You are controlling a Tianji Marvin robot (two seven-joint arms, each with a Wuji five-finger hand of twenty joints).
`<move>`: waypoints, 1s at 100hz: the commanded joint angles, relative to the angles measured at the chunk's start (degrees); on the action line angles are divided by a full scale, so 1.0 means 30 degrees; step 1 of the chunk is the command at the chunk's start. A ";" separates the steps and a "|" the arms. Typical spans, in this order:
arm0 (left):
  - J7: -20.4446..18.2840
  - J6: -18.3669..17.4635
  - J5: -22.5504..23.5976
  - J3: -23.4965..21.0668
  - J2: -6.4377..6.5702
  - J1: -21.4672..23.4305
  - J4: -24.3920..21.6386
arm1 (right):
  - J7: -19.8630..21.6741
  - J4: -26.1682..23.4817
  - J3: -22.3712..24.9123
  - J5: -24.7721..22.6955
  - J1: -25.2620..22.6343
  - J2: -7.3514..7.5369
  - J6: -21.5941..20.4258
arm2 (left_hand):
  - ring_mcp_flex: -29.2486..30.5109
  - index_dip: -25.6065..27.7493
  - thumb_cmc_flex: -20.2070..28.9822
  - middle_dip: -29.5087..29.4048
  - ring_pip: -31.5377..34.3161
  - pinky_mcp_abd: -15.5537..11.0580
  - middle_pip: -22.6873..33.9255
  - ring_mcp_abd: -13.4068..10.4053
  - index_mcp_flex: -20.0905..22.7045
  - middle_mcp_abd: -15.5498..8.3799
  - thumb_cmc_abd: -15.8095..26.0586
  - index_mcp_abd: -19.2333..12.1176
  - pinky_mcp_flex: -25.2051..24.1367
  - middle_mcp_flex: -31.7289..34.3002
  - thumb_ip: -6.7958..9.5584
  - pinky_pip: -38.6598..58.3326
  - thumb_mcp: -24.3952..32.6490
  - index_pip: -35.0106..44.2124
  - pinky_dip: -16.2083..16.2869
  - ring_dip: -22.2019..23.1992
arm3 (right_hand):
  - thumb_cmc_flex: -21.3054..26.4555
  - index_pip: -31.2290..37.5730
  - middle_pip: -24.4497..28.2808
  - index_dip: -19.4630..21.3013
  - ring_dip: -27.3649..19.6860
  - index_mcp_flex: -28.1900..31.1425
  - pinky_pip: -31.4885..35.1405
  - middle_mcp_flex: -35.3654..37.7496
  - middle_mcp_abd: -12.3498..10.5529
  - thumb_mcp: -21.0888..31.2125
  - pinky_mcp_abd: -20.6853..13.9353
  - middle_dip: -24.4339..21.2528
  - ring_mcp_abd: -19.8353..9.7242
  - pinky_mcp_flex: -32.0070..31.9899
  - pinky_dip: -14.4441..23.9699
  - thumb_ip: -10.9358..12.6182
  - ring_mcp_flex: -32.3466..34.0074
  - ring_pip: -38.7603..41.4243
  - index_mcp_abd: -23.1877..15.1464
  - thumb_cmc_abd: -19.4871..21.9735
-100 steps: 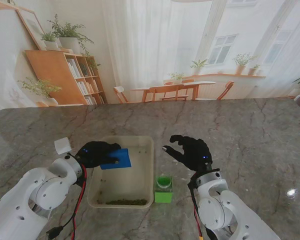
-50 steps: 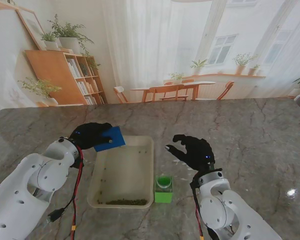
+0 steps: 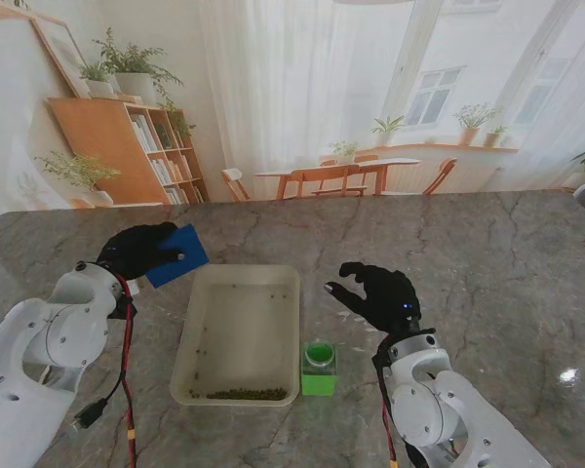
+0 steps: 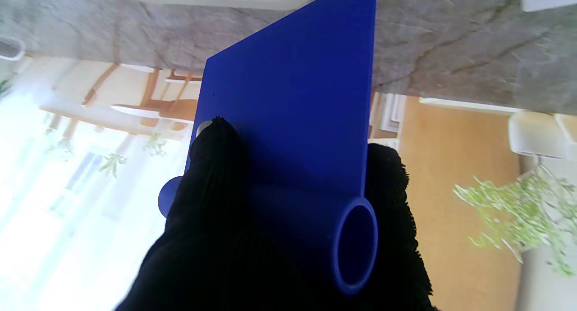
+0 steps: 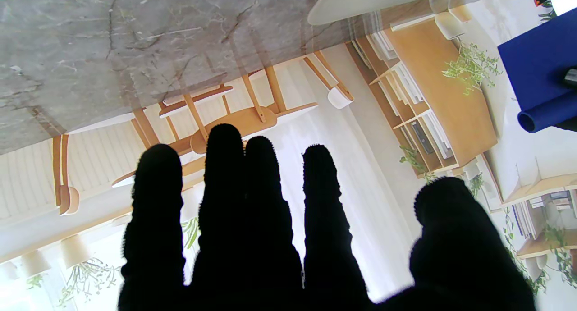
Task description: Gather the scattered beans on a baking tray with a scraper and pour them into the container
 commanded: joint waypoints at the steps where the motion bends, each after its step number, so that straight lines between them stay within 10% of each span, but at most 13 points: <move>1: -0.0087 0.0322 0.0234 -0.0413 0.0086 0.0190 -0.0254 | 0.0298 -0.0076 0.0036 0.0031 -0.0106 -0.0027 0.0048 | 0.0866 0.0370 0.2291 0.0446 0.1857 -0.0009 0.0993 -0.1009 -0.0461 -0.0028 0.2590 -0.0032 0.0312 0.1194 0.0347 0.1194 0.2439 -0.0223 0.0897 0.0749 | 0.0160 0.0188 0.0166 -0.0245 0.0008 0.0338 -0.0095 -0.0005 0.0050 -0.0447 0.0363 0.0231 -0.0100 -0.0224 -0.0102 0.0590 0.0029 -0.0037 -0.0317 0.0322; 100: 0.2864 0.5241 -0.0299 -0.4983 -0.0724 0.8164 -0.1198 | 0.0948 -0.0394 -0.0308 -0.0116 0.0000 0.0078 0.0162 | 0.1609 0.0322 0.2293 0.1314 0.4887 0.0699 0.2398 0.0015 0.0400 0.0729 0.1674 0.1158 0.0327 0.2459 0.0390 0.4883 0.3055 -0.1040 0.1182 0.0635 | 0.0173 0.0184 0.0165 -0.0247 0.0001 0.0331 -0.0082 -0.0014 0.0043 -0.0448 0.0353 0.0227 -0.0094 -0.0207 -0.0106 0.0592 -0.0002 -0.0042 -0.0317 0.0347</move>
